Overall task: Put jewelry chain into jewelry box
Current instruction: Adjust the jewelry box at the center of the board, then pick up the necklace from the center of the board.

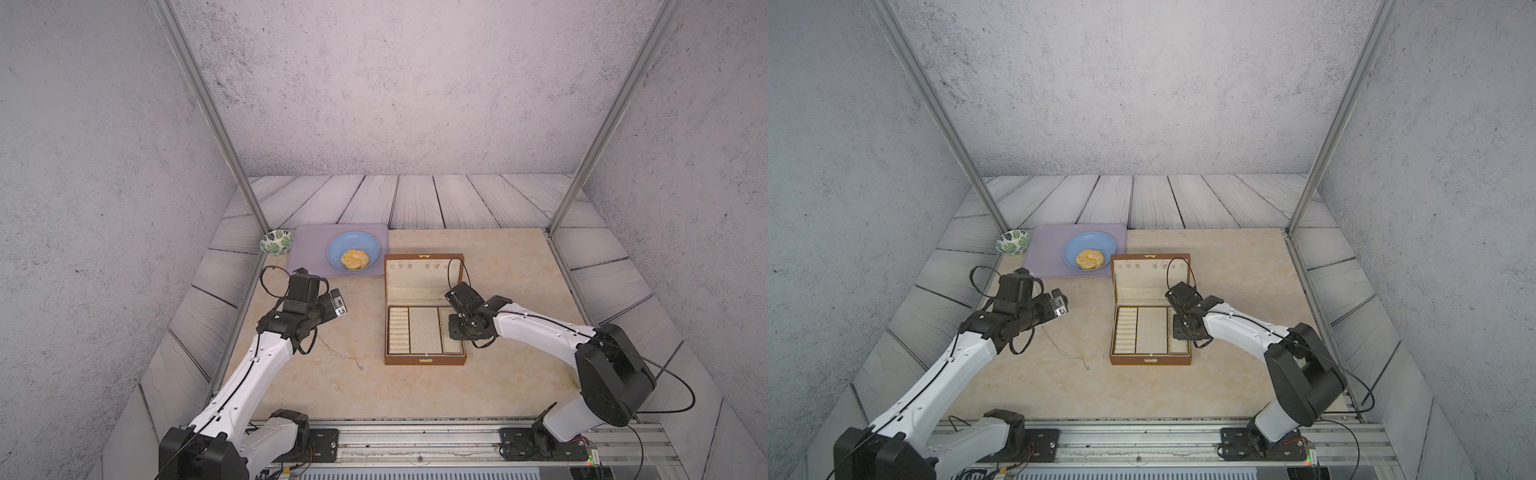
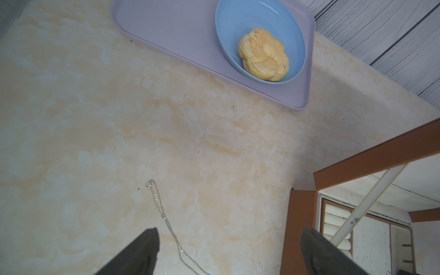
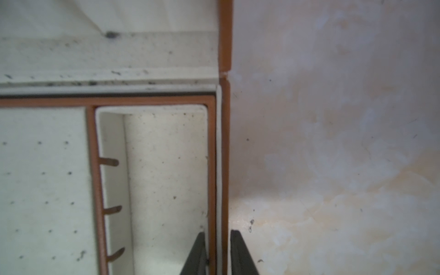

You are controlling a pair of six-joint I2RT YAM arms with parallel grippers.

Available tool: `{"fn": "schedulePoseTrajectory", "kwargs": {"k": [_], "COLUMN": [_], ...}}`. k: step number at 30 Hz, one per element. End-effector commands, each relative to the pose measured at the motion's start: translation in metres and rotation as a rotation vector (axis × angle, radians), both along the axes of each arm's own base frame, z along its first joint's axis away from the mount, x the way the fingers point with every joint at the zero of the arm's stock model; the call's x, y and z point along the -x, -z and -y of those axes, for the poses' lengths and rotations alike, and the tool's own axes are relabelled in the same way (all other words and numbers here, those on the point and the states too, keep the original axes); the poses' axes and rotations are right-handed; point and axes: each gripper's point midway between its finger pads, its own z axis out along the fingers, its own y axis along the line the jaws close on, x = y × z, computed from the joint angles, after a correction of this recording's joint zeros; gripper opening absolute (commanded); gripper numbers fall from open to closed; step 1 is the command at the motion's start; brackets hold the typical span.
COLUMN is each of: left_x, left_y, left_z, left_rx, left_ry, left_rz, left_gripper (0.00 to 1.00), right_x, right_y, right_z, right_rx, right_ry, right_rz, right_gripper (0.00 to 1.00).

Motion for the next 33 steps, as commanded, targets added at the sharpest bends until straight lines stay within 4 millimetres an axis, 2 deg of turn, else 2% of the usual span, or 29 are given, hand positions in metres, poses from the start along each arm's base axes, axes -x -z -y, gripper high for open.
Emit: {"fn": "schedulePoseTrajectory", "kwargs": {"k": [1, 3, 6, 12, 15, 20, 23, 30, 33], "left_x": [0.007, 0.009, 0.014, 0.038, 0.045, 0.05, 0.052, 0.065, 0.065], "left_y": [0.0, 0.0, 0.002, 0.014, 0.024, 0.044, 0.053, 0.093, 0.103], "left_z": [-0.001, -0.003, -0.01, -0.031, -0.036, -0.043, -0.036, -0.015, -0.015], "left_rx": [-0.001, -0.007, -0.029, -0.091, -0.109, -0.132, -0.108, -0.007, -0.006], "left_ry": [-0.01, -0.021, -0.051, -0.151, -0.185, -0.234, -0.215, -0.227, -0.243], "left_rz": [-0.017, -0.024, -0.053, -0.168, -0.214, -0.271, -0.328, -0.481, -0.489], "left_gripper": [0.98, 0.98, 0.98, 1.0, 0.97, 0.89, 0.83, 0.7, 0.67], "right_x": [-0.013, -0.013, -0.012, -0.005, 0.001, 0.009, 0.016, 0.026, 0.03], "right_y": [-0.017, -0.027, -0.047, -0.082, -0.097, -0.114, -0.123, -0.126, -0.122], "right_z": [-0.002, 0.002, 0.008, 0.027, 0.033, 0.039, 0.042, 0.045, 0.043], "right_rx": [0.008, 0.009, 0.005, 0.008, -0.012, -0.07, -0.087, -0.114, -0.13], "right_ry": [-0.018, -0.013, -0.01, -0.001, -0.002, -0.014, -0.027, -0.04, -0.046], "right_rz": [0.062, 0.087, 0.14, 0.246, 0.296, 0.385, 0.414, 0.421, 0.401], "right_gripper": [0.39, 0.52, 0.66, 0.87, 0.99, 0.99, 0.99, 0.99, 0.99]}}
